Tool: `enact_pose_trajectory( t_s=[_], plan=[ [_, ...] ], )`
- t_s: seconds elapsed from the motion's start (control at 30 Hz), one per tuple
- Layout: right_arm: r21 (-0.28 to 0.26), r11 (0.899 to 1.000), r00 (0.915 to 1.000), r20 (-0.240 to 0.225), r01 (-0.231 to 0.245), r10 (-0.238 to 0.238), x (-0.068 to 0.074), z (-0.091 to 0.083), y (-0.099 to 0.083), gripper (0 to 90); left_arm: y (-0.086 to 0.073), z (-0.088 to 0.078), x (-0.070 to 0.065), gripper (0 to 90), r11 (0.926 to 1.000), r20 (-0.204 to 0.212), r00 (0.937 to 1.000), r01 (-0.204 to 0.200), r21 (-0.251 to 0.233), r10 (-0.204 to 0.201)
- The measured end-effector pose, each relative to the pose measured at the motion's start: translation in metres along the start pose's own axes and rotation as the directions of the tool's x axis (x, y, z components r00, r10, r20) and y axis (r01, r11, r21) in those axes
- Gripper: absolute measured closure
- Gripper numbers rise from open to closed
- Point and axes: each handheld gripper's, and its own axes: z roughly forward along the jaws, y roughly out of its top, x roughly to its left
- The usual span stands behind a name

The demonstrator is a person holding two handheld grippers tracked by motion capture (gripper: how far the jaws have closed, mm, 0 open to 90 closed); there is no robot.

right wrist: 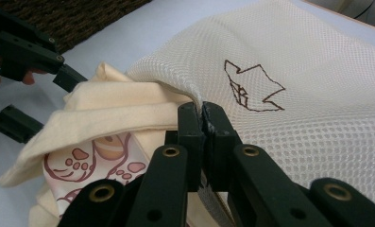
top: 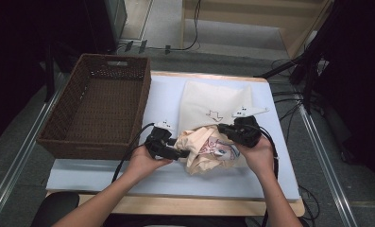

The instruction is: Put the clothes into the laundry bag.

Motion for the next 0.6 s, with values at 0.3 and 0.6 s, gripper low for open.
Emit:
enact_pose_trajectory(
  t_s=[0.3,0.6],
  plan=[
    [0.003,1.0,1.0,0.001,0.0,0.0,0.0011,0.0008,-0.0002,88.4,0.0005,0.0003,-0.0021,69.6,0.9994,0.0,0.9996,-0.027,-0.021,0.027],
    [0.004,1.0,1.0,-0.003,-0.001,0.001,0.0011,0.0015,-0.0006,88.4,0.0024,-0.0015,-0.0058,83.1,0.9972,0.049,0.9971,-0.056,-0.049,0.059]
  ],
)
